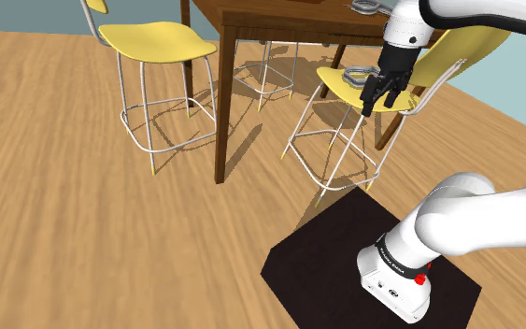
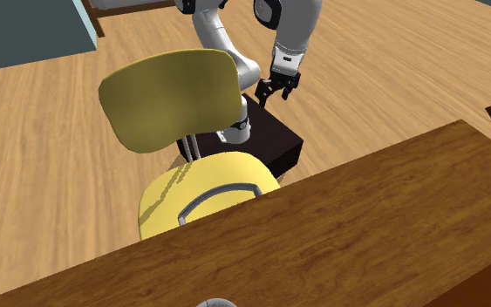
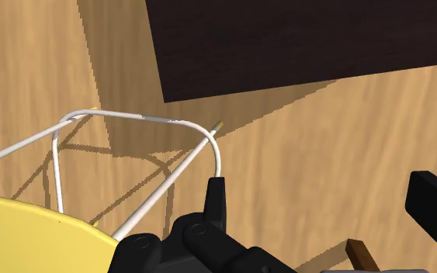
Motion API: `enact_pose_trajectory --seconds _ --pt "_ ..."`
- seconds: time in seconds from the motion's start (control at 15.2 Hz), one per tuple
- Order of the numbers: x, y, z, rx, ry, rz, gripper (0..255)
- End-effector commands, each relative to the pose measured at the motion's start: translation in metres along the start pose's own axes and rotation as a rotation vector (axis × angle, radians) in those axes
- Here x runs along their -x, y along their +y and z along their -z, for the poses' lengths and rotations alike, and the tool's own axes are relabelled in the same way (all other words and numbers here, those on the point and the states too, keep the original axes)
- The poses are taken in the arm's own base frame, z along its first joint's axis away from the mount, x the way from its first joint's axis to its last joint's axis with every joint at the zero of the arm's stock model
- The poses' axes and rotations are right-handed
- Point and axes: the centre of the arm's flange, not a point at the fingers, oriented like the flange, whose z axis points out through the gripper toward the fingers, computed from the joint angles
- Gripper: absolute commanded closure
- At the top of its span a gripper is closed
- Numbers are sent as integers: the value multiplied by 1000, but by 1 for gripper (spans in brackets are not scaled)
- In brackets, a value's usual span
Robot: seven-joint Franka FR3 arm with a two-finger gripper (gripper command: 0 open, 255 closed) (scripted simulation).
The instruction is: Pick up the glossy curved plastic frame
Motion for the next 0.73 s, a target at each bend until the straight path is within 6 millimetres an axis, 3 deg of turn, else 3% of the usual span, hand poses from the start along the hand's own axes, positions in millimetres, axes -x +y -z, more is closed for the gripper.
enact_pose_trajectory --seconds 0.0,0.66 --pt "0 0 0 0 0 0 0" --pt "-108 79 3 -4 -14 -58 0"
